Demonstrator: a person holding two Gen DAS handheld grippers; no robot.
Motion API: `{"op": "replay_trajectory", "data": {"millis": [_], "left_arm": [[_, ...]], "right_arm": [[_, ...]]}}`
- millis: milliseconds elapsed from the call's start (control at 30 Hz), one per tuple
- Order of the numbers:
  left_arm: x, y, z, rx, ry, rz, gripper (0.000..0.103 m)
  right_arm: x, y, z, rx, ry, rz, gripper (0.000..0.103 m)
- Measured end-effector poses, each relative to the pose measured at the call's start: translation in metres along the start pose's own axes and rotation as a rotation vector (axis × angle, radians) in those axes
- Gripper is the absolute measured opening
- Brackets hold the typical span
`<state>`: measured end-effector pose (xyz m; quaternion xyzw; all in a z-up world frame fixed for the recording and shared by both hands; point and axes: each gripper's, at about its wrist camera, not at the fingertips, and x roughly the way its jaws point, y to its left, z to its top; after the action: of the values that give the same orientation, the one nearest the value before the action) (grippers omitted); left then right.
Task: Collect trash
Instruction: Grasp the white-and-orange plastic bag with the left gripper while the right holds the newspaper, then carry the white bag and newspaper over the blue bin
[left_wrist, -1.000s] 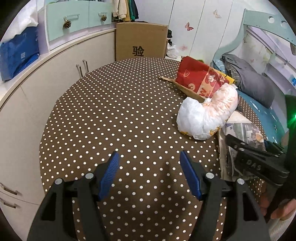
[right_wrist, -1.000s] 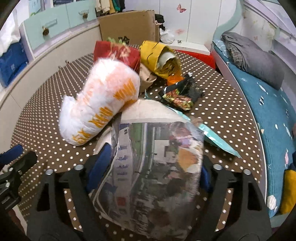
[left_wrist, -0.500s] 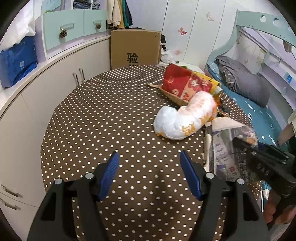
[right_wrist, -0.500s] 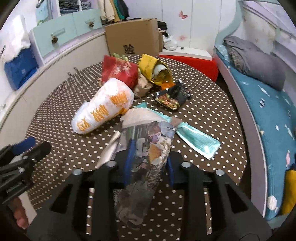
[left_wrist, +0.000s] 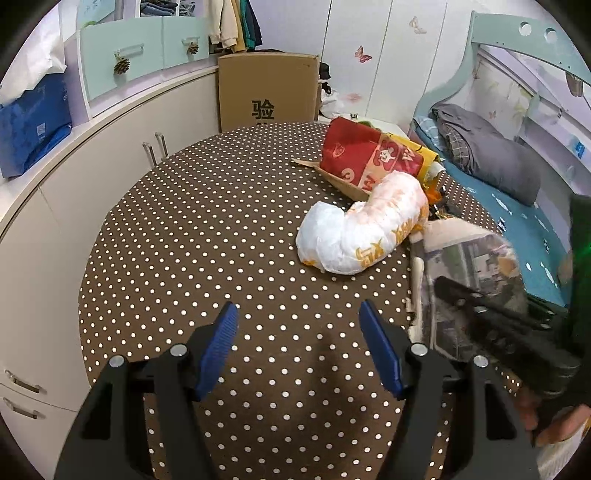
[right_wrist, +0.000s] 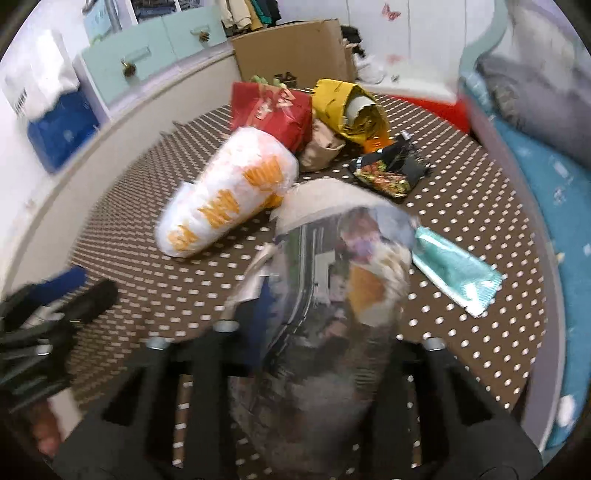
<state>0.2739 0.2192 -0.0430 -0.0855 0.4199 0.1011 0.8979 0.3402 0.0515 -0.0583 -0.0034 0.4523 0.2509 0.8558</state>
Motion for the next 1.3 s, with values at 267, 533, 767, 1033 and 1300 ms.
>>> {"op": "replay_trajectory", "data": {"millis": [267, 533, 767, 1033, 1300], "left_arm": [[-0.004, -0.006, 0.008, 0.018, -0.021, -0.004, 0.067], [-0.003, -0.028, 0.027, 0.069, -0.072, -0.038, 0.087], [0.040, -0.044, 0.051, 0.120, -0.017, -0.126, 0.090], [0.089, -0.056, 0.060, 0.167, 0.089, -0.076, 0.090], [0.071, -0.063, 0.048, 0.198, 0.045, -0.067, 0.058]], "right_arm": [[-0.053, -0.002, 0.006, -0.017, -0.128, -0.060, 0.008], [-0.094, -0.039, 0.009, 0.025, -0.217, -0.152, 0.008], [-0.090, -0.074, 0.004, 0.098, -0.194, -0.227, 0.008], [-0.080, -0.102, -0.005, 0.140, -0.146, -0.271, 0.008], [-0.076, -0.108, -0.010, 0.153, -0.132, -0.272, 0.008]]}}
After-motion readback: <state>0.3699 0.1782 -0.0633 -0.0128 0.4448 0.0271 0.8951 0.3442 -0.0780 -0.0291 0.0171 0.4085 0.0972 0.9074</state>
